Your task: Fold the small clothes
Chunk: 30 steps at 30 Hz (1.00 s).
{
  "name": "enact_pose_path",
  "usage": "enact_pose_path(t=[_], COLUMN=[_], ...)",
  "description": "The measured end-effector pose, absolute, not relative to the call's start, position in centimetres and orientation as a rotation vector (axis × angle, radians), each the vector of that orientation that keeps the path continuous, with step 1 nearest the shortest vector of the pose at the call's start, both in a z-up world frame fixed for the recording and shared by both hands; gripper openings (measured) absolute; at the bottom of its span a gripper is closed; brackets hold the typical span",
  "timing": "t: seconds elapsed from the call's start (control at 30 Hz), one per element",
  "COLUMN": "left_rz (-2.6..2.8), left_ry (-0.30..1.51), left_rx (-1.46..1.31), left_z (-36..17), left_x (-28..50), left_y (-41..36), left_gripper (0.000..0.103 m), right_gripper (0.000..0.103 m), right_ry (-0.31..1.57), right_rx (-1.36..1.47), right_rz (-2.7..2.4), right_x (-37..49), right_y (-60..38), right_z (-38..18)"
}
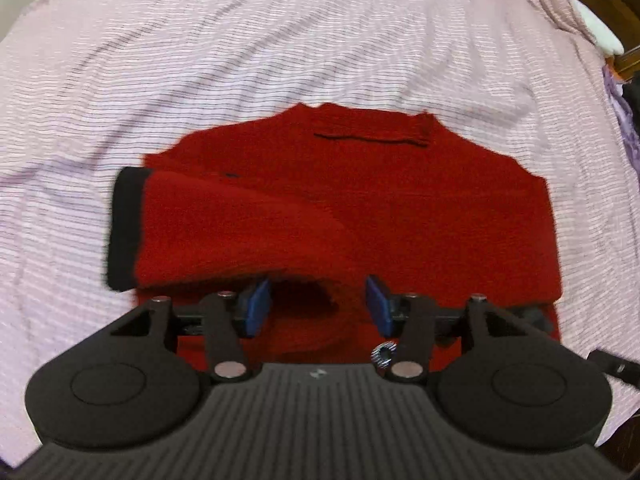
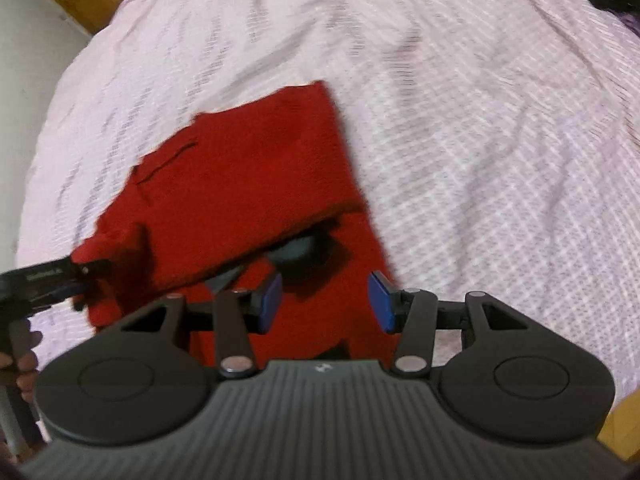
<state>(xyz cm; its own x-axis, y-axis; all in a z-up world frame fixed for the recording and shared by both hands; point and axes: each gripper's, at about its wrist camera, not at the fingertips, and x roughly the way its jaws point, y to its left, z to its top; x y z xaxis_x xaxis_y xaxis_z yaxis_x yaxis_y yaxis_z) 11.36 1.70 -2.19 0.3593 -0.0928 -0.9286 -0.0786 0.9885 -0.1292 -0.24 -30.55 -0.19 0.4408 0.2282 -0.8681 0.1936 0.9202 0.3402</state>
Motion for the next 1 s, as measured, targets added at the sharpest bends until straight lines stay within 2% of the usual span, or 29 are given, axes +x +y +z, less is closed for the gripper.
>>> enact_pose_path(t=[0.17, 0.6, 1.0], left_rz=[0.024, 0.112, 0.134], left_ry=[1.211, 1.268, 1.335], left_rx=[-0.199, -0.318, -0.399], left_z=[-1.0, -1.9, -4.3], left_x=[9.3, 5.4, 2.6], left_y=[5.1, 12.4, 16.7], left_gripper=[0.064, 0.065, 0.065], right_gripper=[0.050, 0.050, 0.050], right_ry=[1.124, 1.143, 1.207], right_rx=[0.414, 0.293, -0.038], right_rz=[0.131, 0.337, 0.556], right_x=[1.1, 3.7, 5.2], right_y=[-27.1, -16.3, -4.0], right_z=[1.1, 3.4, 2.5])
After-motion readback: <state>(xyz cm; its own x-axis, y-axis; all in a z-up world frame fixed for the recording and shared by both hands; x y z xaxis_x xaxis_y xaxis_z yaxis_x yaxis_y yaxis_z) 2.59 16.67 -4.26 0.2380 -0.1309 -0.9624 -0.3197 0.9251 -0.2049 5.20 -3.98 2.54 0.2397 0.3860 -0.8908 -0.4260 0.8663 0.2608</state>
